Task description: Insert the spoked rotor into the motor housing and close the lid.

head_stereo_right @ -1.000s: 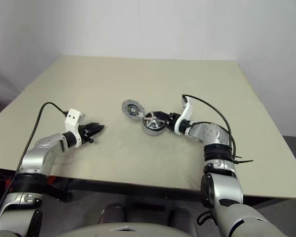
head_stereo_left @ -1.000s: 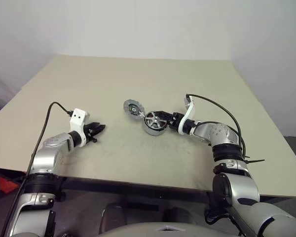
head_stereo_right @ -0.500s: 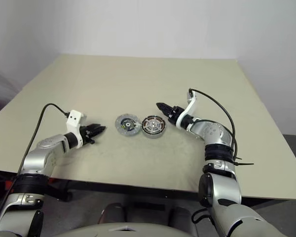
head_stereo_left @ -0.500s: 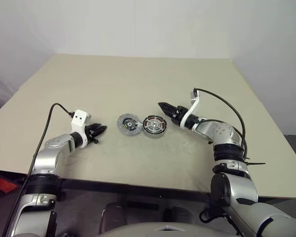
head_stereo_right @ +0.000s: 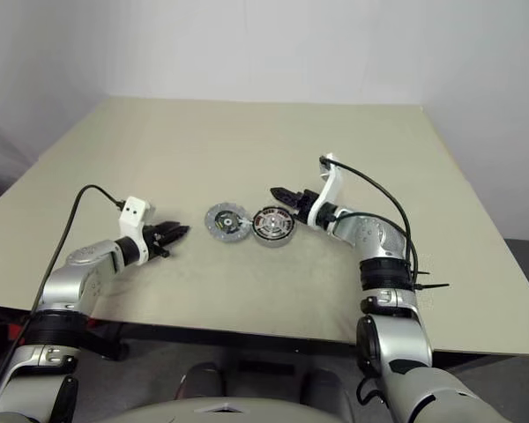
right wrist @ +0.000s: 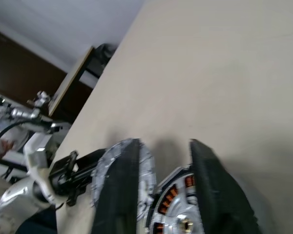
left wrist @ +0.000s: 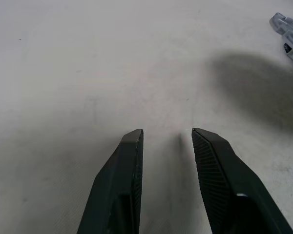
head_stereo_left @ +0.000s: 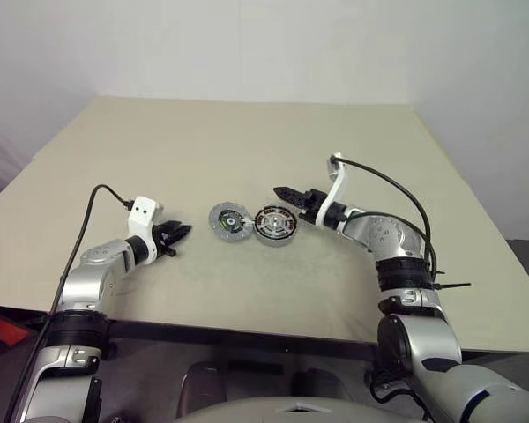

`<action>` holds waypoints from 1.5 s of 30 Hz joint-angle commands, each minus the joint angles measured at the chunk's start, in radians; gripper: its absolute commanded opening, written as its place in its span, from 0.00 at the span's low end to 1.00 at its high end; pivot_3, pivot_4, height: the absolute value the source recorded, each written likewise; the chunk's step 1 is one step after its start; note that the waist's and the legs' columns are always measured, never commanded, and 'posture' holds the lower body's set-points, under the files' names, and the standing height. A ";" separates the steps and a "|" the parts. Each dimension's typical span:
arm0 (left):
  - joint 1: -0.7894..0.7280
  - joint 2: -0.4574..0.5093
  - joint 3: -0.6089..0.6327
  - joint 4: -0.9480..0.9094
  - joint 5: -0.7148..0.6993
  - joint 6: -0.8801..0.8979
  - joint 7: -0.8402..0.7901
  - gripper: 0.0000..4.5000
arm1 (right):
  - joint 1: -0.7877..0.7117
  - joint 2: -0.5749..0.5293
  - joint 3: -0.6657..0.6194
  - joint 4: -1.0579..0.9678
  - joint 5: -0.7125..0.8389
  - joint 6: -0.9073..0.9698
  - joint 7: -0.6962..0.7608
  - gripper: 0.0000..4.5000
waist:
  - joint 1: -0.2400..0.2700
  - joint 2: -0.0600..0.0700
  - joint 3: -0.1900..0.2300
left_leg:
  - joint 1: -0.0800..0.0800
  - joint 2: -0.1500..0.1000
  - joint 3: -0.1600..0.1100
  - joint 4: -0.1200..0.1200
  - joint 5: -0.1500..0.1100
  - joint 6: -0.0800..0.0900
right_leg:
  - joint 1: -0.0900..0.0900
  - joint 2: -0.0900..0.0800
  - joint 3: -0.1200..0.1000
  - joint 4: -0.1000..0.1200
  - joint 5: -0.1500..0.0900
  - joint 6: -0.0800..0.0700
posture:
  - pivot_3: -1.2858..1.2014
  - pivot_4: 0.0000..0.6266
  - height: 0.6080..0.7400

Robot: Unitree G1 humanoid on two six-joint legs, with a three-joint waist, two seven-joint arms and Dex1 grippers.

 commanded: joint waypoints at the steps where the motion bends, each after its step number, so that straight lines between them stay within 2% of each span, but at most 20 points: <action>1: -0.001 0.007 0.005 -0.026 0.005 -0.014 0.003 0.38 | 0.010 0.003 0.033 -0.087 -0.007 0.002 0.004 0.12 | -0.004 0.000 0.000 | 0.000 0.000 0.000 0.000 0.000 0.000 | 0.000 0.000 0.000 0.000 0.000 0.000 | 0.52 0.00 1.00; 3: 0.000 0.008 0.006 -0.027 0.005 -0.014 0.004 0.38 | 0.020 0.004 0.049 -0.105 -0.018 0.008 -0.004 0.00 | -0.008 0.000 0.000 | 0.000 0.000 0.000 -0.001 0.000 0.000 | 0.000 0.000 0.000 -0.001 0.000 0.000 | 0.52 0.00 1.00; 12: -0.001 0.018 0.015 -0.023 0.005 -0.014 0.005 0.38 | 0.072 -0.023 0.134 -0.071 -0.098 0.016 0.007 0.00 | -0.012 0.000 0.000 | 0.000 0.000 0.000 -0.002 0.000 0.000 | 0.000 0.001 0.000 -0.003 0.000 0.000 | 0.52 0.00 1.00; 21: -0.009 0.019 0.019 -0.012 0.006 -0.020 0.011 0.38 | 0.066 -0.030 0.136 -0.102 -0.113 -0.030 0.040 0.00 | -0.013 0.000 0.000 | 0.001 0.000 0.000 -0.002 0.000 0.000 | 0.001 0.001 0.000 -0.003 0.000 0.000 | 0.52 0.00 1.00; 26: -0.011 0.018 0.017 -0.010 0.002 -0.018 0.008 0.38 | 0.046 -0.115 0.250 -0.225 -0.185 -0.220 0.233 0.00 | -0.012 0.000 0.000 | 0.000 0.000 0.000 -0.002 0.000 0.000 | 0.001 0.001 0.000 -0.004 0.000 0.000 | 0.52 0.00 1.00; 30: -0.010 0.016 0.011 -0.040 -0.014 0.007 -0.008 0.38 | -0.005 -0.232 0.375 -0.222 -0.307 -0.452 0.453 0.00 | -0.012 0.000 0.000 | -0.001 0.000 0.000 -0.002 -0.001 0.002 | 0.001 0.001 0.000 -0.005 0.000 0.000 | 0.52 0.00 1.00; 34: -0.024 0.021 0.011 -0.097 -0.045 0.063 -0.028 0.38 | -0.107 -0.370 0.500 -0.091 -0.429 -0.733 0.764 0.00 | -0.012 0.000 0.000 | -0.002 0.001 0.000 0.000 -0.003 0.005 | 0.001 0.001 -0.001 -0.005 0.000 0.000 | 0.52 0.00 1.00; 38: -0.033 0.033 0.012 -0.143 -0.064 0.110 -0.040 0.38 | -0.210 -0.392 0.537 0.079 -0.478 -0.858 0.926 0.00 | -0.016 0.000 0.000 | -0.004 0.001 0.000 0.003 -0.006 0.010 | 0.001 0.001 -0.001 -0.003 0.000 -0.001 | 0.52 0.00 1.00; 40: -0.035 0.041 0.009 -0.171 -0.074 0.134 -0.045 0.38 | -0.263 -0.385 0.556 0.190 -0.527 -0.937 0.958 0.00 | -0.018 0.000 0.000 | -0.004 0.001 0.000 0.004 -0.006 0.011 | 0.000 0.001 -0.001 -0.003 0.000 -0.001 | 0.52 0.00 1.00; 43: -0.036 0.046 0.008 -0.204 -0.084 0.162 -0.044 0.38 | -0.334 -0.346 0.570 0.346 -0.591 -1.038 0.945 0.12 | -0.018 0.000 0.000 | -0.005 0.001 0.000 0.006 -0.006 0.011 | -0.001 0.001 -0.001 -0.001 0.000 -0.001 | 0.52 0.00 1.00; 45: -0.037 0.046 0.008 -0.213 -0.086 0.171 -0.041 0.38 | -0.358 -0.318 0.570 0.410 -0.617 -1.091 0.942 0.25 | -0.018 0.000 0.000 | -0.005 0.001 0.000 0.006 -0.006 0.011 | -0.002 0.001 -0.001 0.000 0.000 -0.001 | 0.52 0.00 1.00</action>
